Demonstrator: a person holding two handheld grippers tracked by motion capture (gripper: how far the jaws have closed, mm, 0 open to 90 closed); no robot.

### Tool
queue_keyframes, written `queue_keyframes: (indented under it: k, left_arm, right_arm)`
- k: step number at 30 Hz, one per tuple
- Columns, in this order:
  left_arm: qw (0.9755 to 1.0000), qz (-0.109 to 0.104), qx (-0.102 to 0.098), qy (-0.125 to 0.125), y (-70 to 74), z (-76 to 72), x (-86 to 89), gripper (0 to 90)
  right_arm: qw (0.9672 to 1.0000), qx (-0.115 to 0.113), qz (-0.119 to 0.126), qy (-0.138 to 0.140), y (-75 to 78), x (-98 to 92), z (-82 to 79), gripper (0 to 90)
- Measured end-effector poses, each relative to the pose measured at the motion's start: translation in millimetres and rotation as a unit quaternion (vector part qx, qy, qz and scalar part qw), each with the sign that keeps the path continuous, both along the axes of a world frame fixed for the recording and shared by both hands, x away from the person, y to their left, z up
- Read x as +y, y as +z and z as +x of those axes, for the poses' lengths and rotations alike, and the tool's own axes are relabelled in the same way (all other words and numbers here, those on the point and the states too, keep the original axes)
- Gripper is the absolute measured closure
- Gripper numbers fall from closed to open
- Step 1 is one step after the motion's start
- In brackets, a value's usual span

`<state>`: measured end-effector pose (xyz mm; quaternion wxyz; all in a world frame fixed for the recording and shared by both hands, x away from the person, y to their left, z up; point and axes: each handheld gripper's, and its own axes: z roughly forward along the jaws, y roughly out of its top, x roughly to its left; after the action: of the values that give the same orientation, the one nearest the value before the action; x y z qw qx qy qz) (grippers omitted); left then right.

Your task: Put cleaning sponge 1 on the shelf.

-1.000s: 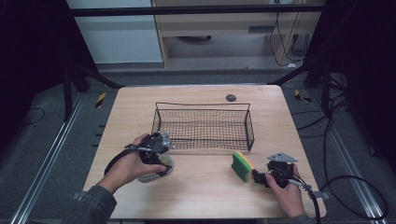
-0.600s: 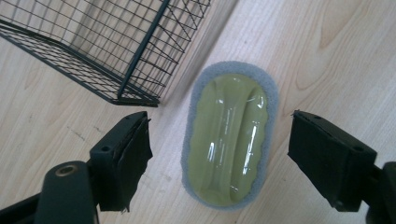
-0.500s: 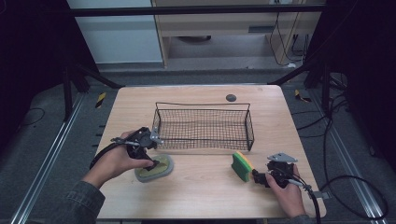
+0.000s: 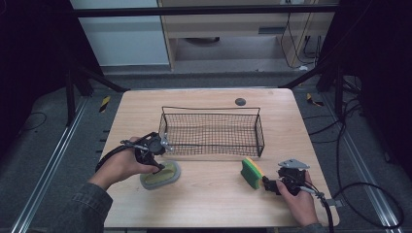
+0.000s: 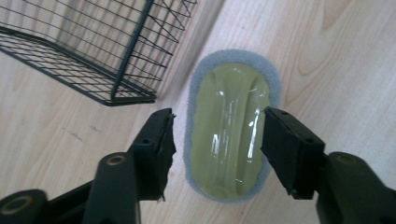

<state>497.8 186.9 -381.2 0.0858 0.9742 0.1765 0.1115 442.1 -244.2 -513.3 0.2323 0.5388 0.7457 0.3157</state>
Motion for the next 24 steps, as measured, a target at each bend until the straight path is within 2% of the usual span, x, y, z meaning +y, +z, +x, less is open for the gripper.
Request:
queue_keyframes:
  k: [5, 10, 16, 24]
  left_arm:
    - [0.9993, 0.028, 0.021, -0.016, -11.9, 2.2, -1.1, 50.3]
    - [0.9989, 0.033, 0.025, -0.02, -18.6, 4.9, 2.4, 52.1]
    - [0.9984, 0.036, 0.04, -0.017, -30.0, 8.6, 6.8, 54.2]
    - [0.9976, 0.042, 0.048, -0.025, -34.0, 8.3, 2.9, 59.2]
  right_arm:
    - [1.0, 0.0, 0.0, 0.0, 0.0, -0.1, 0.0, 0.4]
    - [1.0, -0.001, 0.0, 0.001, -0.1, -0.1, 0.3, 0.5]
    - [1.0, 0.0, 0.004, 0.0, 0.0, 0.3, 0.3, 0.5]
    - [1.0, 0.001, 0.004, 0.001, 0.0, 0.2, 0.3, 0.5]
